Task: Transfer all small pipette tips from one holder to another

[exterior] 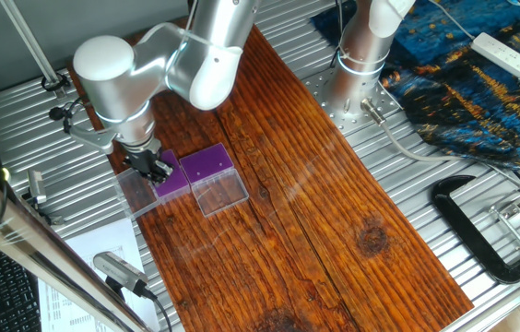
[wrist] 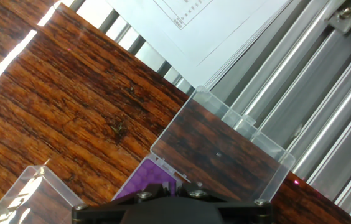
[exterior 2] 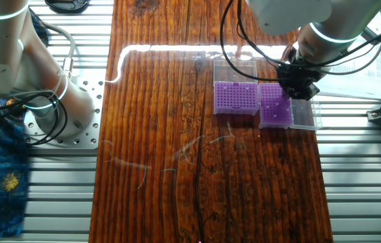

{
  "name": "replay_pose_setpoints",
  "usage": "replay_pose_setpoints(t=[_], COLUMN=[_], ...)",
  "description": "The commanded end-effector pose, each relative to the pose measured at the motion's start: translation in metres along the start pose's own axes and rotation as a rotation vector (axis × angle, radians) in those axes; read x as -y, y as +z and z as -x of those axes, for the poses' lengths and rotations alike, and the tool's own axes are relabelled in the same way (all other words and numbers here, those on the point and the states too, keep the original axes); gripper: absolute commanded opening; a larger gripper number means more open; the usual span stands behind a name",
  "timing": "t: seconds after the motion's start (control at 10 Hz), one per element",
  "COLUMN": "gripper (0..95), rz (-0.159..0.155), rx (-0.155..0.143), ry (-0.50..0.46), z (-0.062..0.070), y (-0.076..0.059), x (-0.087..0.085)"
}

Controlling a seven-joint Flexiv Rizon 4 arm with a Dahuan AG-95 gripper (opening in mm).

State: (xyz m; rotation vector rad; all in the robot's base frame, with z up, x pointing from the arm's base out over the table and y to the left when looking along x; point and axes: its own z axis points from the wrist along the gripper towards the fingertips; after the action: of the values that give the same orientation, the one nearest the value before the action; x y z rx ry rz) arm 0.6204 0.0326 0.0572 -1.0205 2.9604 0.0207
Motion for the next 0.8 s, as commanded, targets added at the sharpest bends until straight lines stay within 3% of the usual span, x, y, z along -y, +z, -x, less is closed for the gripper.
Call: replay_pose_setpoints(t=[0.1, 0.8], gripper=[0.0, 0.0], rz=[0.002, 0.004], rx=[-0.004, -0.026], ry=[-0.002, -0.023], z=[0.001, 0.000], y=[-0.004, -0.031], x=[0.000, -0.003])
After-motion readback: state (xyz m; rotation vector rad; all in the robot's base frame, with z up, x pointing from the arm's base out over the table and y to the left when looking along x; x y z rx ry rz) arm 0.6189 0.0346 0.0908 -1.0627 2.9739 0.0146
